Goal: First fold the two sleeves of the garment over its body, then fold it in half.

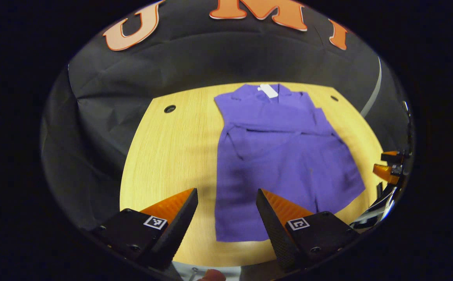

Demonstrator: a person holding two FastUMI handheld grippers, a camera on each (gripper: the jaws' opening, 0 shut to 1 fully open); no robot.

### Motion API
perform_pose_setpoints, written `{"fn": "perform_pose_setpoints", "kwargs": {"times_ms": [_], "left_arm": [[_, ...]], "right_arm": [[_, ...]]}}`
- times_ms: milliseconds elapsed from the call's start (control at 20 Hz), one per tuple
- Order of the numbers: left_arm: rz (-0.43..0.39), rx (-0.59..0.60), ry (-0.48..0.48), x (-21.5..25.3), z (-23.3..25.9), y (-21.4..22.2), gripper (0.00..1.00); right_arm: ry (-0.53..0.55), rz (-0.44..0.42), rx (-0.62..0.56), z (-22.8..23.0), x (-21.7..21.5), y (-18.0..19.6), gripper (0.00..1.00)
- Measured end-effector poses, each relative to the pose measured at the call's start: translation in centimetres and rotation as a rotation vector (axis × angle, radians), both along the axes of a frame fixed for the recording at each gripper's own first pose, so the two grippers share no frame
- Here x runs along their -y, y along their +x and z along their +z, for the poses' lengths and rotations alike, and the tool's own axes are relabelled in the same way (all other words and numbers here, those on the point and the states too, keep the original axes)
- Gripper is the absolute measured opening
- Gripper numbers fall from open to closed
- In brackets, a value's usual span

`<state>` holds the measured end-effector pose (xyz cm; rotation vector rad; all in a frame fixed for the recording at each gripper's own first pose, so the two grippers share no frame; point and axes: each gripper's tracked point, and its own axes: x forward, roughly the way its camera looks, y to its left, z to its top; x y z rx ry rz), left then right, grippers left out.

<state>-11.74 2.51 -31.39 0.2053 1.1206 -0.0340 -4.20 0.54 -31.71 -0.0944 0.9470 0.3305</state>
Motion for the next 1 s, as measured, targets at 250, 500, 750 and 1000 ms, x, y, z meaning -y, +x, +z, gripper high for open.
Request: {"fn": "perform_pose_setpoints", "kwargs": {"times_ms": [250, 500, 750, 1000], "left_arm": [[0.026, -0.125, -0.007, 0.7, -4.6, -4.4, 0.96], [0.102, -0.235, -0.068, 0.4, -6.8, -7.3, 0.96], [0.154, -0.299, -0.092, 0.7, -9.6, -7.0, 0.96], [0.154, -0.345, -0.072, 0.0, -10.5, -8.2, 0.97]], "right_arm": [[0.006, 0.014, -0.119, -3.3, -0.4, -3.2, 0.97], [0.048, 0.003, -0.246, -6.3, -0.6, -4.8, 0.97], [0.010, -0.005, -0.304, -8.3, -0.3, -5.0, 0.97], [-0.041, 0.010, -0.326, -9.0, -0.1, -5.3, 0.98]]}}
